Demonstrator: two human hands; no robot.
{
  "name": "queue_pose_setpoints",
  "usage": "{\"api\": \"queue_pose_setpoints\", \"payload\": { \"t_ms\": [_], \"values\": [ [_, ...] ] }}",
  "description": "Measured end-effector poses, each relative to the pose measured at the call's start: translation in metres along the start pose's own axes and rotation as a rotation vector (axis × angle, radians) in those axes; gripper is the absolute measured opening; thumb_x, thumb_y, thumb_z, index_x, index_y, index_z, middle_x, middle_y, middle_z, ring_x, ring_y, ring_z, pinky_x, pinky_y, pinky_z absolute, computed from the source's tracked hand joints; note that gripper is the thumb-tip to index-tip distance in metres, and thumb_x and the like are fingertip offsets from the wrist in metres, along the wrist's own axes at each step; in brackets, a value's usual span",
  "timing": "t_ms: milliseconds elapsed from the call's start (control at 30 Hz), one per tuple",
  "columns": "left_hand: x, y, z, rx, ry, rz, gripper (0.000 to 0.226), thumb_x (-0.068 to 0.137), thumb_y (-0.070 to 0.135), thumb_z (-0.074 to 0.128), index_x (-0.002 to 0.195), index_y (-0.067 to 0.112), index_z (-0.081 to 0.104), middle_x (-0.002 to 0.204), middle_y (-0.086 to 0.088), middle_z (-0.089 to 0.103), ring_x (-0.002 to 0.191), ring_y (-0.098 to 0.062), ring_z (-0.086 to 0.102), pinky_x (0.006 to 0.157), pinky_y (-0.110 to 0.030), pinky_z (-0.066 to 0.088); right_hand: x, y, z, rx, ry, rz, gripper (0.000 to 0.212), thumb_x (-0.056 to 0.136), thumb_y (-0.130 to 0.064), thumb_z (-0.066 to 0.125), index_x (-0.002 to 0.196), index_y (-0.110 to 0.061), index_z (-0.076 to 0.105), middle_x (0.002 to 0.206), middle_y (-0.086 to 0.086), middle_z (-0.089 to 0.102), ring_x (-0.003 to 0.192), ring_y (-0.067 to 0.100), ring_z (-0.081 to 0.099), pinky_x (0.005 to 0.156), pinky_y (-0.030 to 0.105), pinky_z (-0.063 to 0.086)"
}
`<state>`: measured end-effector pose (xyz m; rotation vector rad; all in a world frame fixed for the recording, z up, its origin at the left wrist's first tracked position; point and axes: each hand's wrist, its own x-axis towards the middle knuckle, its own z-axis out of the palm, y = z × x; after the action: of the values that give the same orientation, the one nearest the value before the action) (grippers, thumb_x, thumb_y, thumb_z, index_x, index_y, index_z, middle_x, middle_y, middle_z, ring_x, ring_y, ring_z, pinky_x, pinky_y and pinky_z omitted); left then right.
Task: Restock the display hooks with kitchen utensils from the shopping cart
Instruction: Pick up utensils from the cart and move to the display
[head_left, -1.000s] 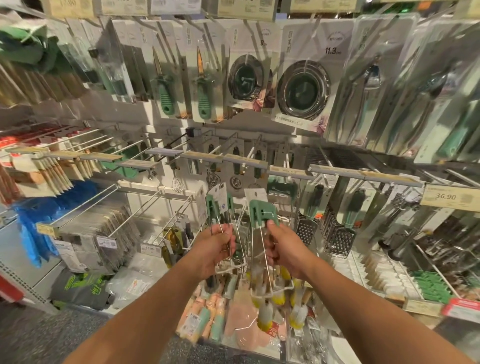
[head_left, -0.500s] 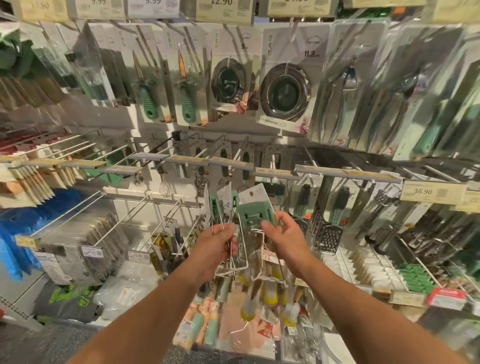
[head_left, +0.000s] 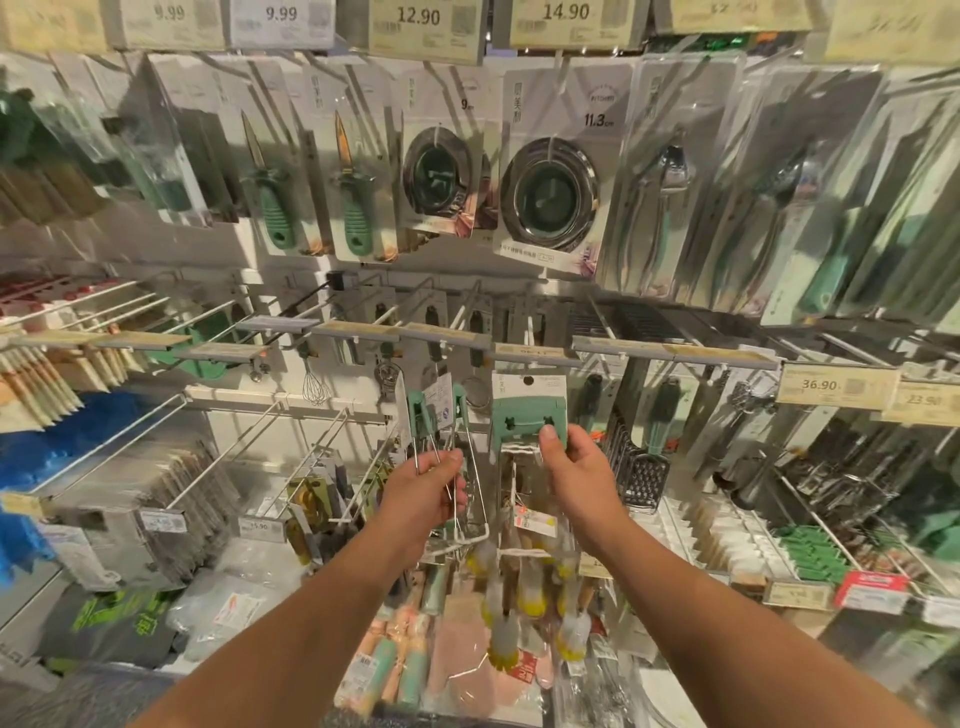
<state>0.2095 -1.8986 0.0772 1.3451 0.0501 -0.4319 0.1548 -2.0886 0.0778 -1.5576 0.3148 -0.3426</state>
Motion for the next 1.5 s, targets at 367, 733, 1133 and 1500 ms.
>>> {"api": "queue_pose_setpoints", "payload": {
  "t_ms": [367,733,1133,1500],
  "values": [
    [-0.005,0.012,-0.003,0.002,0.045,0.012,0.018,0.096,0.025,0.073,0.104,0.01,0.066,0.063,0.004,0.065,0.055,-0.013,0.058,0.066,-0.033,0.052,0.042,-0.032,0.025,-0.081,0.156,0.195,0.075,0.102,-0.052,0.055,0.16,-0.011,0.031,0.164,0.012,0.036,0.149,0.036,0.036,0.122,0.051,0.031],
    [-0.013,0.015,-0.011,-0.072,0.007,0.025,0.031,0.09,0.025,0.076,0.108,0.004,0.061,0.07,0.0,0.053,0.049,-0.013,0.052,0.047,-0.025,0.05,0.043,-0.02,0.03,-0.079,-0.007,0.368,0.044,0.092,-0.054,0.07,0.113,-0.018,0.056,0.111,0.007,0.063,0.093,0.024,0.061,0.086,0.041,0.054],
    [-0.026,0.018,-0.016,-0.05,-0.074,-0.003,0.037,0.078,0.037,0.074,0.106,0.012,0.068,0.067,0.007,0.067,0.05,-0.008,0.051,0.049,-0.022,0.046,0.015,-0.03,0.068,0.103,-0.453,0.436,0.076,0.077,-0.083,0.057,0.133,-0.031,0.059,0.131,0.007,0.07,0.124,0.028,0.063,0.111,0.059,0.041],
    [-0.021,0.012,-0.026,0.099,-0.012,0.072,0.045,0.069,0.042,0.081,0.093,0.01,0.061,0.074,-0.002,0.062,0.053,-0.013,0.056,0.052,-0.024,0.049,0.017,-0.018,0.065,0.061,-0.292,0.234,0.083,0.064,-0.062,0.082,0.127,-0.017,0.053,0.122,0.005,0.068,0.108,0.023,0.069,0.097,0.046,0.055]
  ]
}}
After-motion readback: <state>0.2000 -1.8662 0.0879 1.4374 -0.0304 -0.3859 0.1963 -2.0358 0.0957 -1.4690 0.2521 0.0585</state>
